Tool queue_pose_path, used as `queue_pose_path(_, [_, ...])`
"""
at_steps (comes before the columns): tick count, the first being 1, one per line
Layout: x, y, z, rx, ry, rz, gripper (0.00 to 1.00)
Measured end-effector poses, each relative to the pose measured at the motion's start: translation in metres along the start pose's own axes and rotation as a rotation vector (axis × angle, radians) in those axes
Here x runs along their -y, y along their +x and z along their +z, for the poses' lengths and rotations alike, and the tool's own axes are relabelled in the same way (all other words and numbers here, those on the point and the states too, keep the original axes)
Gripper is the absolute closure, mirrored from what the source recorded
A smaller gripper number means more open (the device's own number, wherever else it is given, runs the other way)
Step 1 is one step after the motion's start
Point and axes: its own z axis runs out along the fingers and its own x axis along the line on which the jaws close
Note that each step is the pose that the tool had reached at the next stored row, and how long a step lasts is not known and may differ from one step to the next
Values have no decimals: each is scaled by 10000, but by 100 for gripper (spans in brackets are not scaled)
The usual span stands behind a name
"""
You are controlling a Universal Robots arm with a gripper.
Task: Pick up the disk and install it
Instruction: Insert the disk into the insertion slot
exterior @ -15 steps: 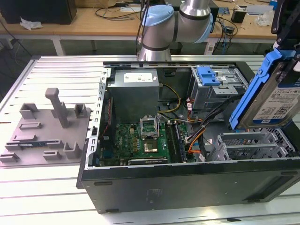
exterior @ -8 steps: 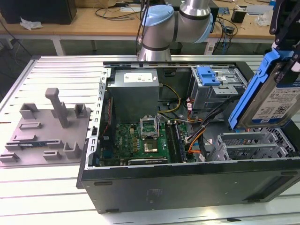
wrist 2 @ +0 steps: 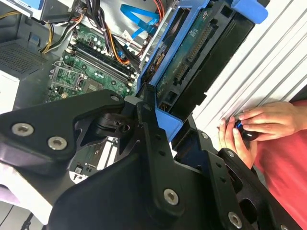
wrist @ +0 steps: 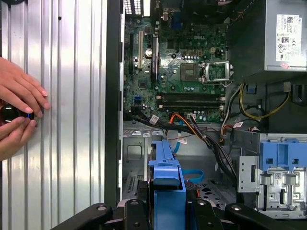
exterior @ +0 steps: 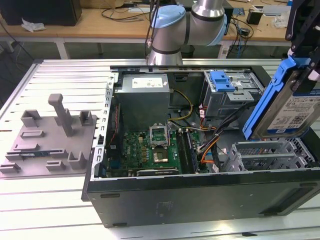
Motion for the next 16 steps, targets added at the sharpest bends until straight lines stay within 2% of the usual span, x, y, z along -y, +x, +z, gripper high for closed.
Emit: queue_pose_path(16, [-8, 1, 92, -2, 0, -25, 63])
